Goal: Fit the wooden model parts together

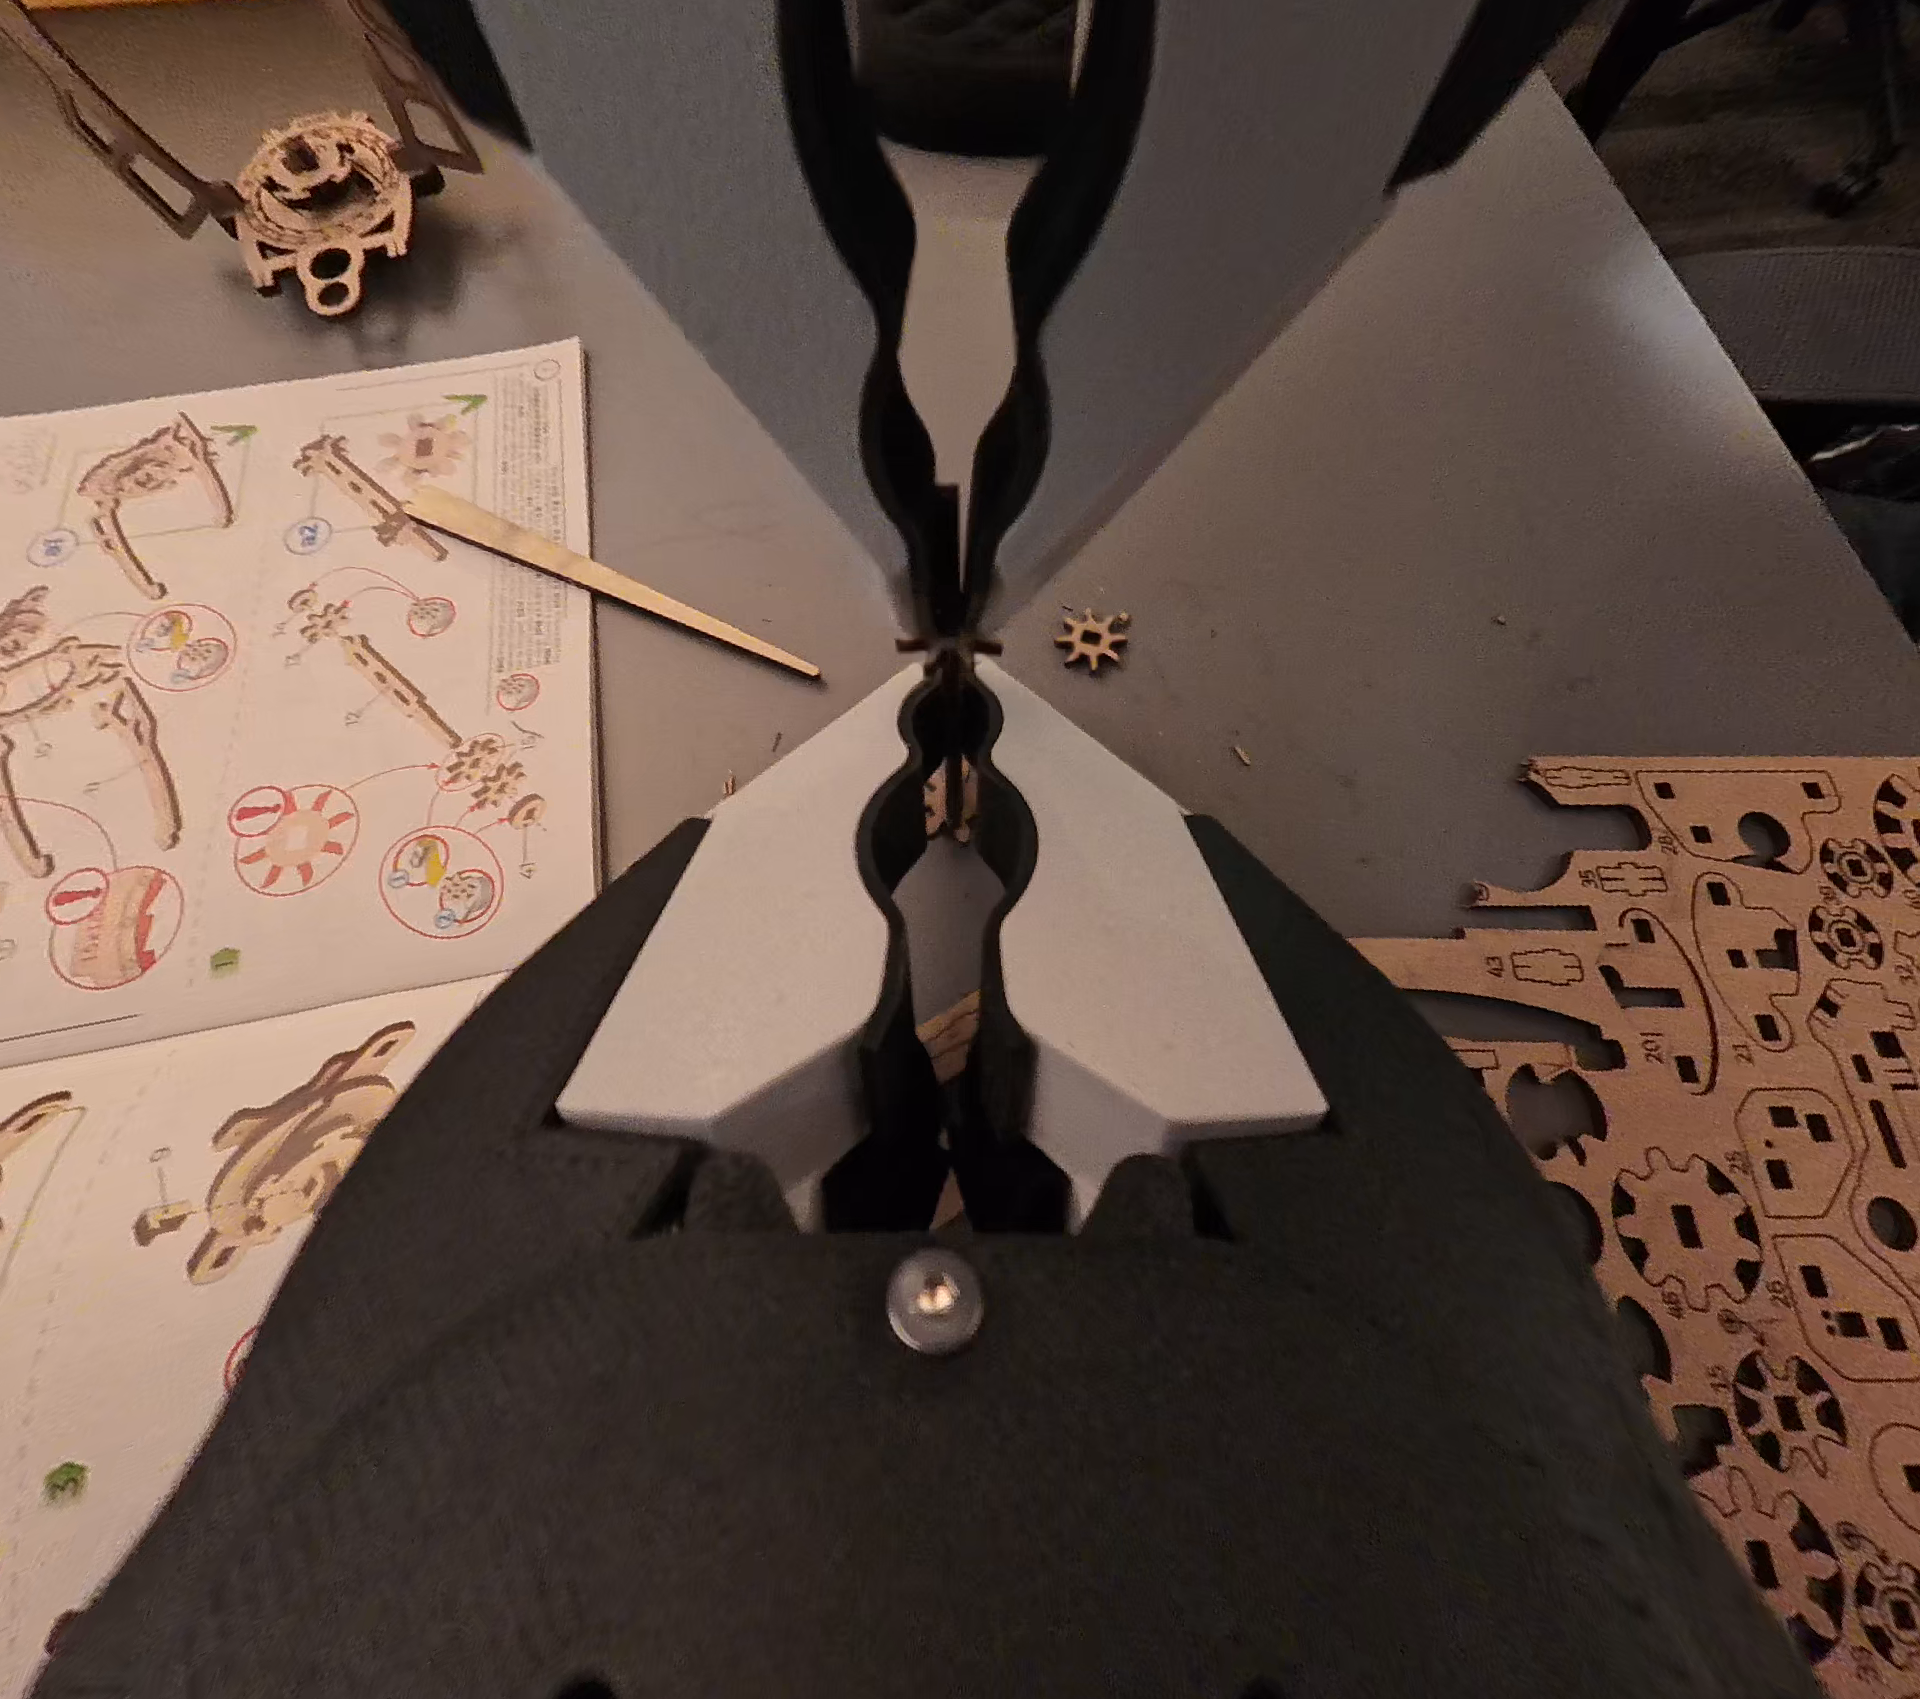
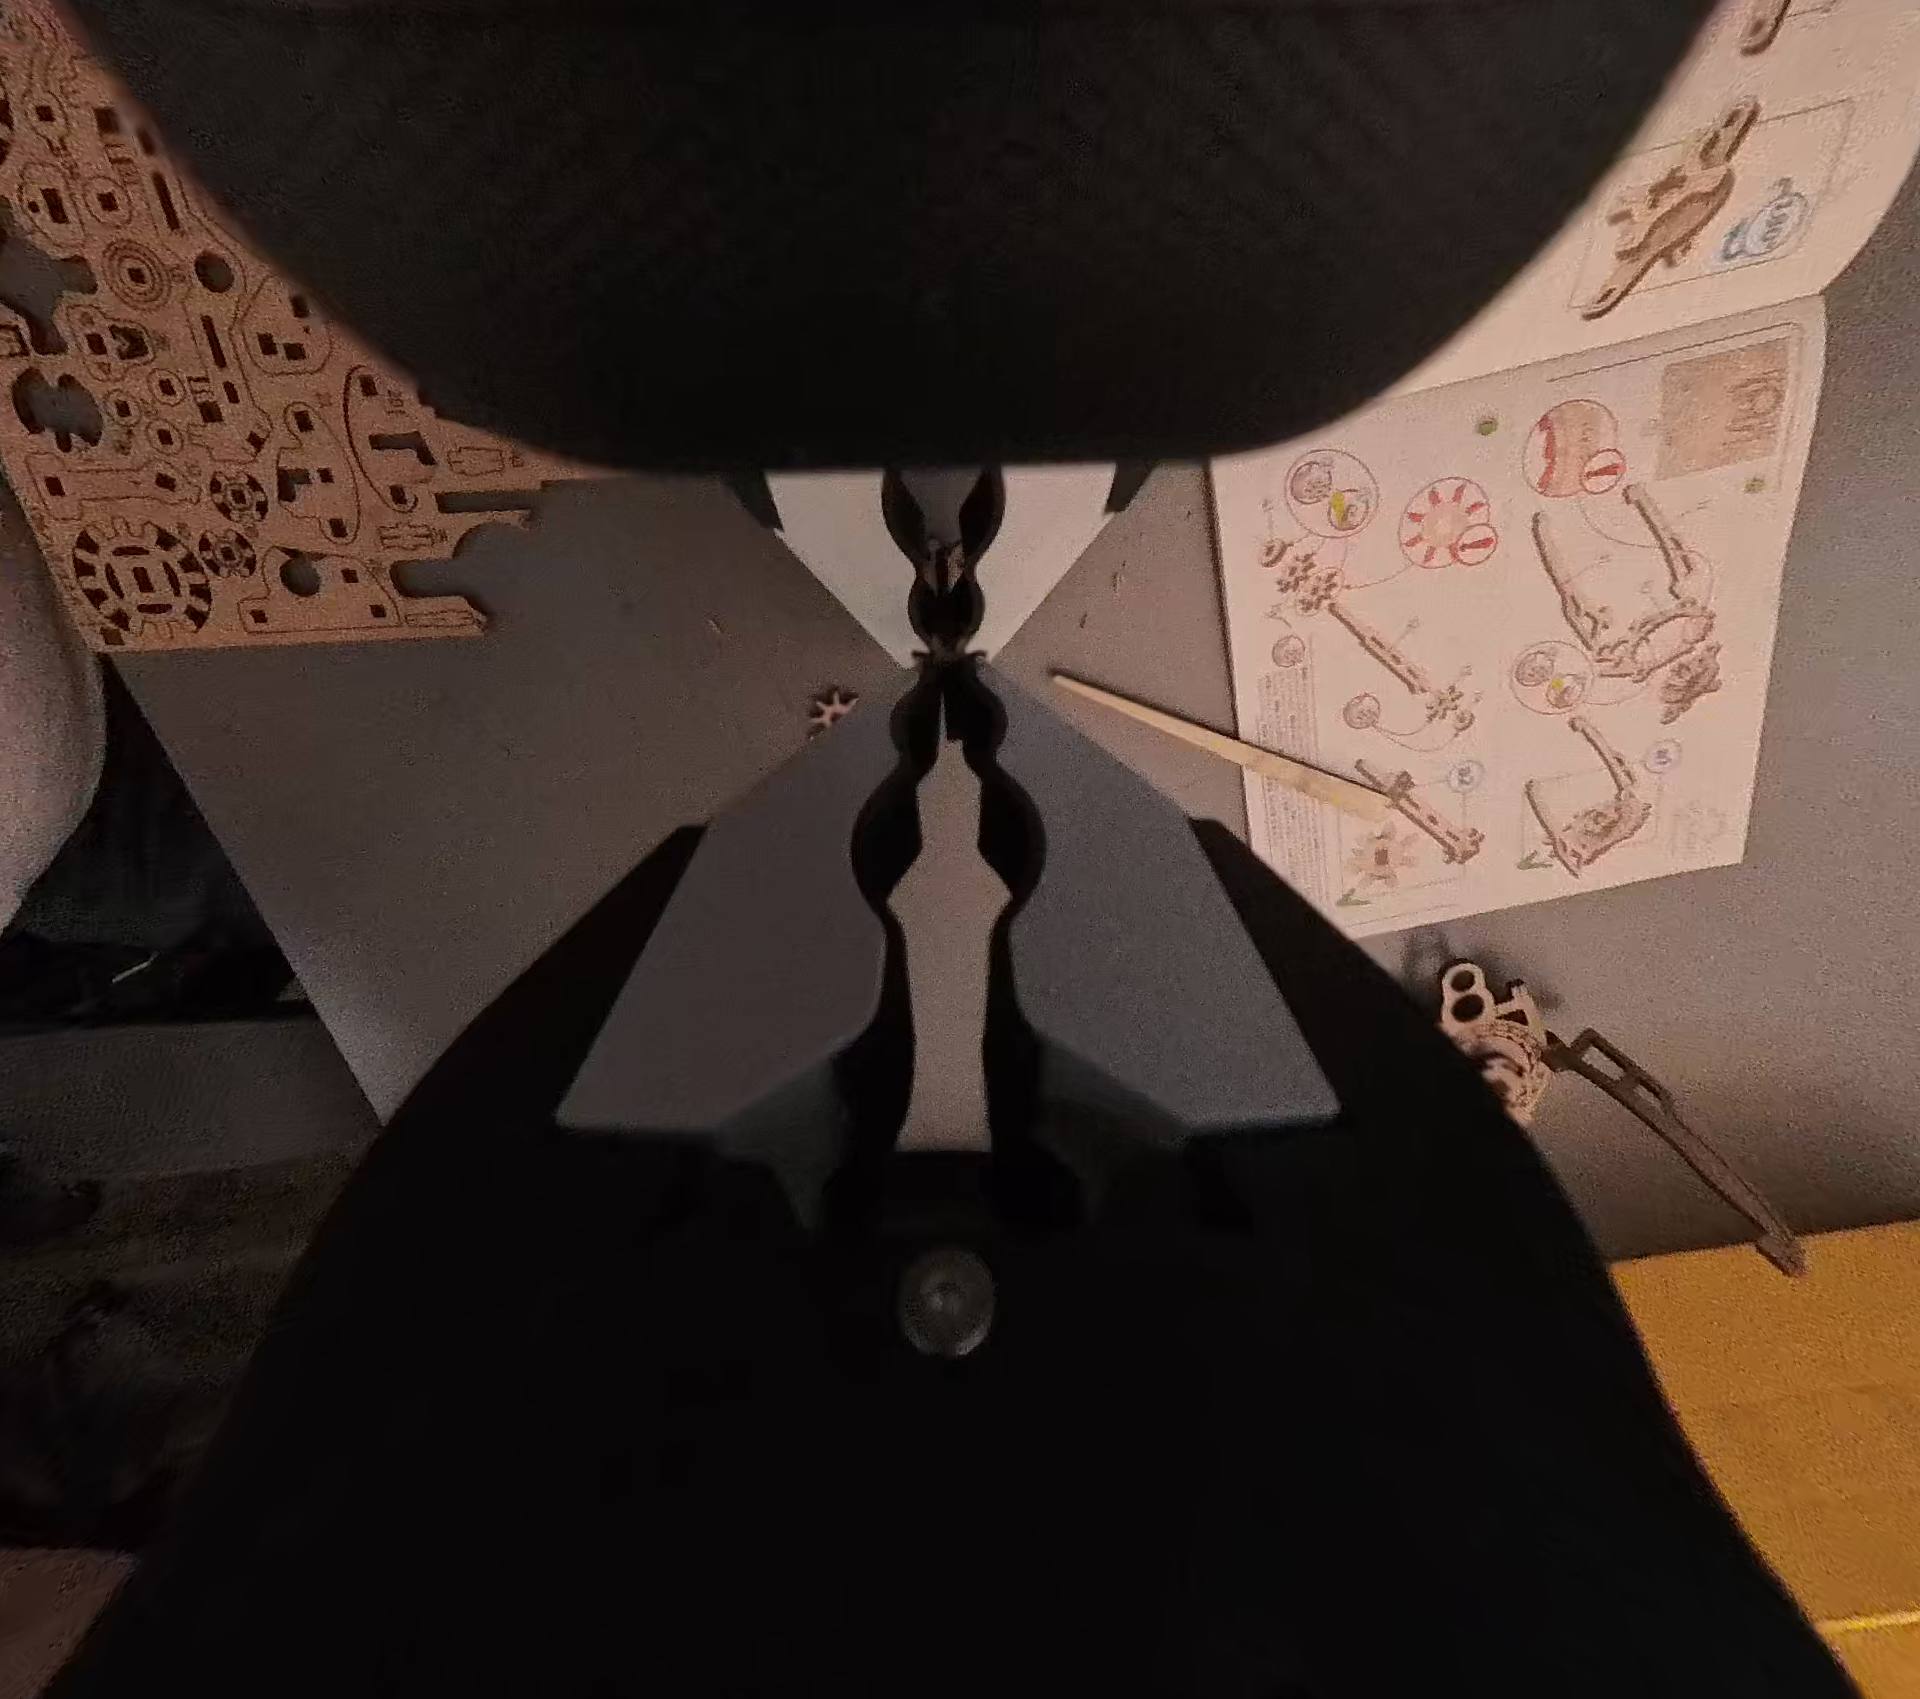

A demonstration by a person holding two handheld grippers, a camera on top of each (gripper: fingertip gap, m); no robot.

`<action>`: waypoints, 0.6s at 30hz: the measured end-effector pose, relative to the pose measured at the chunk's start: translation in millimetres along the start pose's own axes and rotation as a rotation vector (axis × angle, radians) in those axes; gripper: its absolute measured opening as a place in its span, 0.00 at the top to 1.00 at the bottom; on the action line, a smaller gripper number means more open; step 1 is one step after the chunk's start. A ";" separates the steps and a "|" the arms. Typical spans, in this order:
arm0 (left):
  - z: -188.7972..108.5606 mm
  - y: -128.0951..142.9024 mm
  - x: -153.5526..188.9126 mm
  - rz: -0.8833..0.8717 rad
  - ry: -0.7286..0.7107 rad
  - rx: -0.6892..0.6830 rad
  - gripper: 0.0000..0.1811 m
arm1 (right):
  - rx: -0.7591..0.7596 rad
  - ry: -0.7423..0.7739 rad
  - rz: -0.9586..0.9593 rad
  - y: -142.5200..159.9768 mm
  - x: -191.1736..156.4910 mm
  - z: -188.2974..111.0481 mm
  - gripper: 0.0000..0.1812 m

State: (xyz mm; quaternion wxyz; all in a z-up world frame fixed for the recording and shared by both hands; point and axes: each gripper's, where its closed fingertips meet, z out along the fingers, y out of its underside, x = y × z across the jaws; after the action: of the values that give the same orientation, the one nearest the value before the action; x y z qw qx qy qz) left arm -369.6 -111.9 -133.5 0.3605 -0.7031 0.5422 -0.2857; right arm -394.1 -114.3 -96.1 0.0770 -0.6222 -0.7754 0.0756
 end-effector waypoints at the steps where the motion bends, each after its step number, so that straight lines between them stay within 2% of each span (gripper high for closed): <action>1: -1.2 -1.6 0.1 -0.005 0.004 0.012 1.00 | 0.026 -0.008 0.015 -2.6 0.2 -1.0 0.99; 4: -11.9 -16.2 1.1 -0.113 0.069 0.120 1.00 | 0.171 -0.112 0.134 -9.4 5.2 -13.6 0.99; 6: -22.1 -31.3 9.4 -0.265 0.216 0.216 1.00 | 0.279 -0.231 0.212 -16.4 6.6 -26.8 0.99; 8: -31.7 -42.4 14.2 -0.422 0.362 0.294 1.00 | 0.345 -0.317 0.286 -20.5 13.2 -37.1 0.94; 11: -37.2 -46.5 10.8 -0.494 0.406 0.342 1.00 | 0.443 -0.482 0.368 -27.5 13.9 -57.4 0.89; 12: -38.4 -48.0 10.8 -0.499 0.412 0.349 1.00 | 0.479 -0.499 0.376 -29.2 15.3 -63.1 0.89; 15: -42.8 -53.6 15.0 -0.539 0.472 0.378 1.00 | 0.578 -0.426 0.370 -29.1 26.2 -68.9 0.87; 18: -45.1 -56.3 16.8 -0.597 0.539 0.406 1.00 | 0.723 -0.477 0.360 -33.7 18.8 -79.1 0.91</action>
State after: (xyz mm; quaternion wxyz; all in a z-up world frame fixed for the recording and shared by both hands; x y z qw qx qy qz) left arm -369.9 -128.5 -61.4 0.2390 -0.6441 0.3232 -0.6508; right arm -413.5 -101.4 -11.2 0.0943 -0.6453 -0.5751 0.4939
